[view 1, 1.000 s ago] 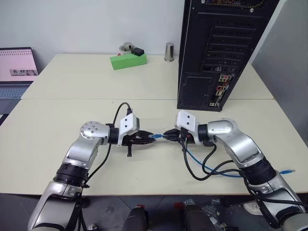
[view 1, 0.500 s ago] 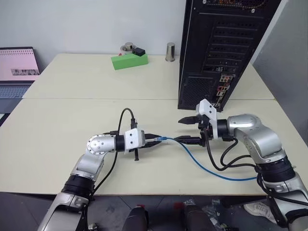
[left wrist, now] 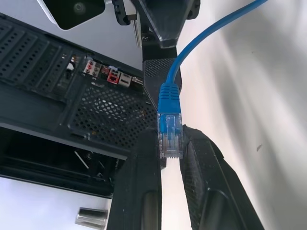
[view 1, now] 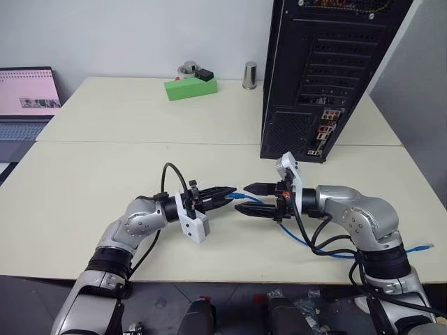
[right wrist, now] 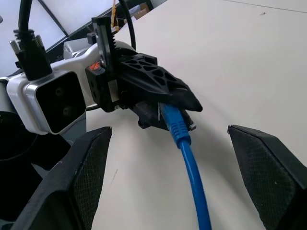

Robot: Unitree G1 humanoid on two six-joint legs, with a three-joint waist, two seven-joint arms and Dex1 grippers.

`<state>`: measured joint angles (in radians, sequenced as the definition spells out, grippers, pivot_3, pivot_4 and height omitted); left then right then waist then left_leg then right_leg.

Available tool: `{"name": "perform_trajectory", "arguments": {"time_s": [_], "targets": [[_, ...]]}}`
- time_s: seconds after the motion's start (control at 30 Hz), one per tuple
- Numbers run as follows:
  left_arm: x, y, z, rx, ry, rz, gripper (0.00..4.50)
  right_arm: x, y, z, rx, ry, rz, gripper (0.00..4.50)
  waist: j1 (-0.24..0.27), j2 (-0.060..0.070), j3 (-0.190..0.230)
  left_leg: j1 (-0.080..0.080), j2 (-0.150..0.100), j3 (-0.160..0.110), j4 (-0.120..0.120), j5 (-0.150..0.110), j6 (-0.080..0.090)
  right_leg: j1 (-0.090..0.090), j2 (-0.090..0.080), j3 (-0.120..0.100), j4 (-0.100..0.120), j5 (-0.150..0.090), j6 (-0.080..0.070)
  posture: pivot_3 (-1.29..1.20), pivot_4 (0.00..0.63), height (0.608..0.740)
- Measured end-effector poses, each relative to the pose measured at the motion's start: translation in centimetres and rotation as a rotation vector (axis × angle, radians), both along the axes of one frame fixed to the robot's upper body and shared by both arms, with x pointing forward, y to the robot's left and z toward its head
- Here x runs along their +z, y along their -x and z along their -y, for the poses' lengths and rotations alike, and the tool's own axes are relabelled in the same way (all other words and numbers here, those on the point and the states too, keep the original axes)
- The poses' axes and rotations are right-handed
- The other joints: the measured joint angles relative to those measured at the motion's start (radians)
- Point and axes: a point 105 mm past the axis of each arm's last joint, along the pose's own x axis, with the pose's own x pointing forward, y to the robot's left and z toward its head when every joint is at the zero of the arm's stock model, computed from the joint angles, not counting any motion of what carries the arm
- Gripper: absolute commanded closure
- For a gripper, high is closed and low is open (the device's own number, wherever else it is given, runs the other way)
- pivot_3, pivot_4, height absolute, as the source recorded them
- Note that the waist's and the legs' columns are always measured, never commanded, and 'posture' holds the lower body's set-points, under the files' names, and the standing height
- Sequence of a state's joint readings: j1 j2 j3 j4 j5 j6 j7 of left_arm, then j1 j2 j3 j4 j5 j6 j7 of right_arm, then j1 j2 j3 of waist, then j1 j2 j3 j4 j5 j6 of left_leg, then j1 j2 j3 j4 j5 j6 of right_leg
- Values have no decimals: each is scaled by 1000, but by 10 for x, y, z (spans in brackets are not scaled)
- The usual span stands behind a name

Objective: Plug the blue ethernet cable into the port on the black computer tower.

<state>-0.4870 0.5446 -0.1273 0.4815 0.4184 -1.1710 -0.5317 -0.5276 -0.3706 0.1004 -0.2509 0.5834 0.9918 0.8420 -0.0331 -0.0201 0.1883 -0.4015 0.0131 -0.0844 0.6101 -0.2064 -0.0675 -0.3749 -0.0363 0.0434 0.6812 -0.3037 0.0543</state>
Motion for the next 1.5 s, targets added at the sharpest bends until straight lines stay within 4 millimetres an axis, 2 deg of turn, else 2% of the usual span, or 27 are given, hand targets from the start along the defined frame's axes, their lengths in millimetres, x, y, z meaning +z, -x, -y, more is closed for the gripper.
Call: {"name": "perform_trajectory", "arguments": {"time_s": [0.03,0.23,0.57,0.87,0.93,1.0,1.17,1.33,1.5], "targets": [[0,0,0,0,-1,10,4198,0,0,-1,-1,-5,-2,765,0,0,0,0,0,0,0,0,0,0,0,0,0,0,0,0,150,740],[1,0,0,5,13,36,4198,-1,-1,-2,-4,-16,-17,2002,0,0,0,0,0,0,0,0,0,0,0,0,0,0,0,0,150,740],[0,0,0,14,28,54,4199,-2,-4,-3,2,-9,-27,4404,0,0,0,0,0,0,0,0,0,0,0,0,0,0,0,0,150,740],[0,-1,0,26,36,69,4201,-1,-6,-4,6,-9,-34,4500,0,0,0,0,0,0,0,0,0,0,0,0,0,0,0,0,150,740],[-1,-1,0,29,35,59,3499,-2,-6,-4,3,-7,-40,4500,0,0,0,0,0,0,0,0,0,0,0,0,0,0,0,0,150,740],[-3,-1,0,29,30,44,3379,-3,-6,-3,4,-8,-52,4500,0,0,0,0,0,0,0,0,0,0,0,0,0,0,0,0,150,740],[-15,-9,-6,95,58,-91,2326,-2,-9,-2,-11,-9,-56,4500,-1,0,0,0,0,0,0,0,0,0,0,0,0,0,0,0,150,740],[-26,-22,-22,213,143,-284,1377,6,-16,14,-98,-19,-18,4500,0,0,0,0,0,0,0,0,0,0,0,0,0,0,0,0,150,740],[-26,-26,-20,241,224,-433,387,15,-24,38,-240,-42,32,4500,0,0,0,0,0,0,0,0,0,0,0,0,0,0,0,0,150,740]]}}
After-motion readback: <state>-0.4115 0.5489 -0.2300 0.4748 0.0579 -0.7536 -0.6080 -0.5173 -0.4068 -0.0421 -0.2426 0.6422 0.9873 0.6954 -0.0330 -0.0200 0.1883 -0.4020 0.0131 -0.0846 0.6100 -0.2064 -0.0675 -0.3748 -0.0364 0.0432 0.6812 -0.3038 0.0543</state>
